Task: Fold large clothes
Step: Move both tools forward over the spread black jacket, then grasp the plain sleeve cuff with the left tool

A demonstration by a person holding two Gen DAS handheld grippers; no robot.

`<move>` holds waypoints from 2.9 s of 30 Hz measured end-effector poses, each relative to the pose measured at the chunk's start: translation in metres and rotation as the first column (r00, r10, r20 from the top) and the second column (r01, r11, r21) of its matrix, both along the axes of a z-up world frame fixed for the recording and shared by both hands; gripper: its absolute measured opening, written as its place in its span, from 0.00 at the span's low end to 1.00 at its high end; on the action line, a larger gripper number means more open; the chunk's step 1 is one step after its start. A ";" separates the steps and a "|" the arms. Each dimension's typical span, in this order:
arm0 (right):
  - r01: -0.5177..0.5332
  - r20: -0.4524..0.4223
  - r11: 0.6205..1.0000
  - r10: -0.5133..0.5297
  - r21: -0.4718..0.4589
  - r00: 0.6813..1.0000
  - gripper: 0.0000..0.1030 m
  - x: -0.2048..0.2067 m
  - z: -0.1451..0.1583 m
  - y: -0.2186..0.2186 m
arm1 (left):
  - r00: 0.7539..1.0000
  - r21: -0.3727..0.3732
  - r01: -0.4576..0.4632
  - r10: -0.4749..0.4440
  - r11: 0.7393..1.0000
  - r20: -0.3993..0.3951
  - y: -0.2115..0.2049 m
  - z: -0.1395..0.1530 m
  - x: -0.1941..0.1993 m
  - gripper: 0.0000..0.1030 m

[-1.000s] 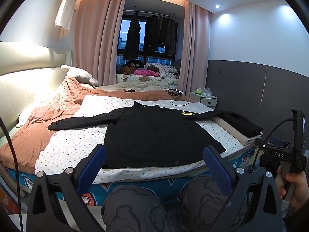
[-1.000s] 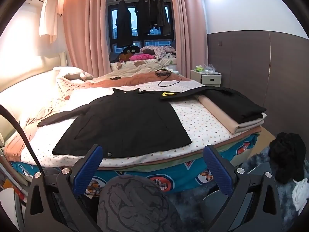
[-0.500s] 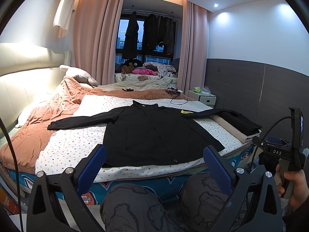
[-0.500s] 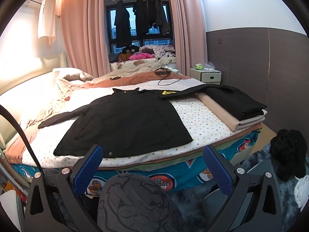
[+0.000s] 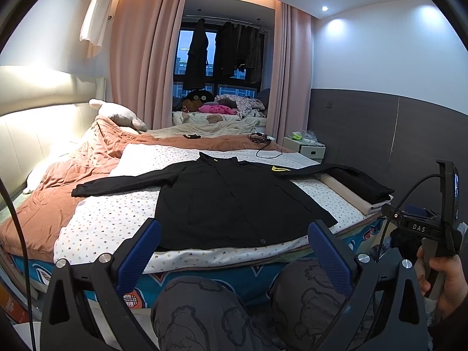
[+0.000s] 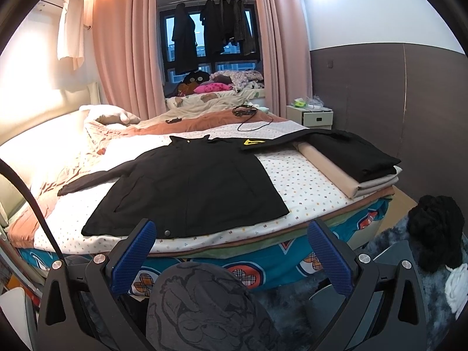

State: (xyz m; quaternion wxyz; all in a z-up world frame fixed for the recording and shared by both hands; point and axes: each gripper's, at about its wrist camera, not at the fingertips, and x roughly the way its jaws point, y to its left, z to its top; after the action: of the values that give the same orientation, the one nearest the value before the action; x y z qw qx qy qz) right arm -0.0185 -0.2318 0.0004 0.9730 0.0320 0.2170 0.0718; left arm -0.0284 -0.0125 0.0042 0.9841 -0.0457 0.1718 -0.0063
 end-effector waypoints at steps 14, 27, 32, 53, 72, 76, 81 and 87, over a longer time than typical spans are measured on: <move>-0.001 -0.003 1.000 0.001 0.006 1.000 1.00 -0.003 -0.002 -0.004 | 1.000 0.001 0.005 -0.005 1.000 0.000 0.003 -0.003 -0.004 1.00; 0.004 -0.013 1.000 -0.003 0.020 1.000 1.00 -0.001 -0.007 -0.006 | 1.000 -0.011 0.006 -0.006 1.000 0.000 0.011 -0.009 -0.010 1.00; 0.000 -0.008 1.000 0.000 0.021 1.000 1.00 0.000 -0.006 -0.005 | 1.000 -0.021 0.007 -0.007 1.000 -0.009 0.013 -0.013 -0.004 1.00; -0.024 -0.052 0.999 0.025 0.026 0.998 1.00 0.082 -0.012 0.022 | 0.995 -0.020 -0.026 0.024 0.999 -0.097 0.031 -0.036 0.076 1.00; -0.177 -0.164 0.984 0.180 0.031 0.970 1.00 0.224 -0.004 0.075 | 0.975 -0.047 -0.125 0.114 0.991 -0.189 0.109 -0.043 0.172 1.00; -0.190 -0.161 0.981 0.194 0.037 0.968 1.00 0.253 0.001 0.085 | 0.968 -0.059 -0.154 0.138 0.986 -0.212 0.129 -0.042 0.197 1.00; -0.220 -0.162 0.973 0.227 0.063 0.960 1.00 0.284 0.002 0.097 | 0.956 -0.060 -0.192 0.173 0.980 -0.239 0.153 -0.045 0.227 1.00; -0.243 -0.169 0.965 0.257 0.100 0.951 1.00 0.328 0.002 0.117 | 0.940 -0.063 -0.235 0.210 0.970 -0.267 0.182 -0.049 0.256 1.00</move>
State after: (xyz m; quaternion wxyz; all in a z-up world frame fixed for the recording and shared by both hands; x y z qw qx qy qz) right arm 0.3096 -0.1147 0.0025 0.9303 0.0488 0.3036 0.1998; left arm 0.2271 0.1690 -0.0444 0.9443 -0.1114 0.2920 0.1029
